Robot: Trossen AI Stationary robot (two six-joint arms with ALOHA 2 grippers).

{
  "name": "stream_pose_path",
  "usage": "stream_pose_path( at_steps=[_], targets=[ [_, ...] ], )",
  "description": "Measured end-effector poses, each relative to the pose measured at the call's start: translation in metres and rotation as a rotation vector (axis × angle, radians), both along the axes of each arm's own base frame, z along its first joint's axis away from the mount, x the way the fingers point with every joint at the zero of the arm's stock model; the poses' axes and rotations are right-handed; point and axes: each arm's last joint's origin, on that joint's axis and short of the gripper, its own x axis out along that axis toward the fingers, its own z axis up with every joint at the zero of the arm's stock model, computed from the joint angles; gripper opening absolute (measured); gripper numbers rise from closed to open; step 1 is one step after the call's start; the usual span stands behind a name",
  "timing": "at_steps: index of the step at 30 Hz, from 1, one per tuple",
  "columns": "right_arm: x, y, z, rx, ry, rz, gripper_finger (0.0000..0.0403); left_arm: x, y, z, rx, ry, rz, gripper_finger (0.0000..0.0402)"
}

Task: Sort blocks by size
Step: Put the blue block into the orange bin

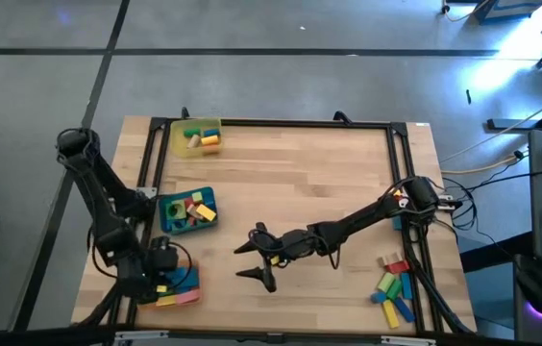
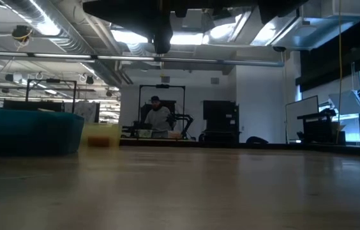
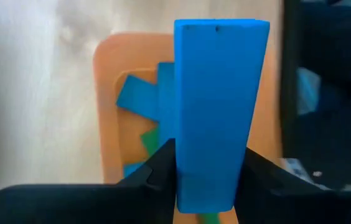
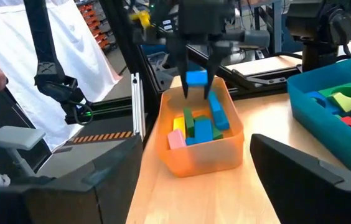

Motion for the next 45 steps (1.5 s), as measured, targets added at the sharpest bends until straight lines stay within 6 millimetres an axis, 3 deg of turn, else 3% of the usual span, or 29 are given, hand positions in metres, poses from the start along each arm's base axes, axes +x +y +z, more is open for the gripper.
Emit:
stream_pose_path(
  at_steps=[5,17,27,31,34,37,45],
  targets=[
    [0.0,0.0,0.0,-0.002,0.001,-0.009,0.0298,0.003,-0.002,-0.022,0.064,0.062,0.026,0.0096],
    [0.0,0.0,0.0,-0.002,0.002,-0.01,0.0298,0.01,-0.008,-0.046,0.172,0.132,0.016,0.0106],
    [0.0,-0.001,0.0,0.0,0.003,-0.01,0.0298,0.009,-0.008,-0.045,0.144,0.191,-0.033,0.0194],
    [0.0,0.0,-0.001,0.0,0.004,-0.011,0.0298,0.009,-0.004,-0.028,0.097,0.205,-0.059,0.0211],
    [0.0,-0.001,-0.001,0.001,0.003,-0.011,0.0298,0.008,0.001,-0.013,0.088,0.14,-0.078,0.0214],
    [0.0,-0.001,0.0,-0.001,0.001,-0.03,0.0298,0.009,0.007,-0.001,0.143,-0.046,-0.067,0.0214],
    [0.0,-0.002,-0.001,-0.018,0.004,-0.054,0.0298,0.026,0.018,0.013,0.355,-0.407,-0.043,0.0211]
  ],
)
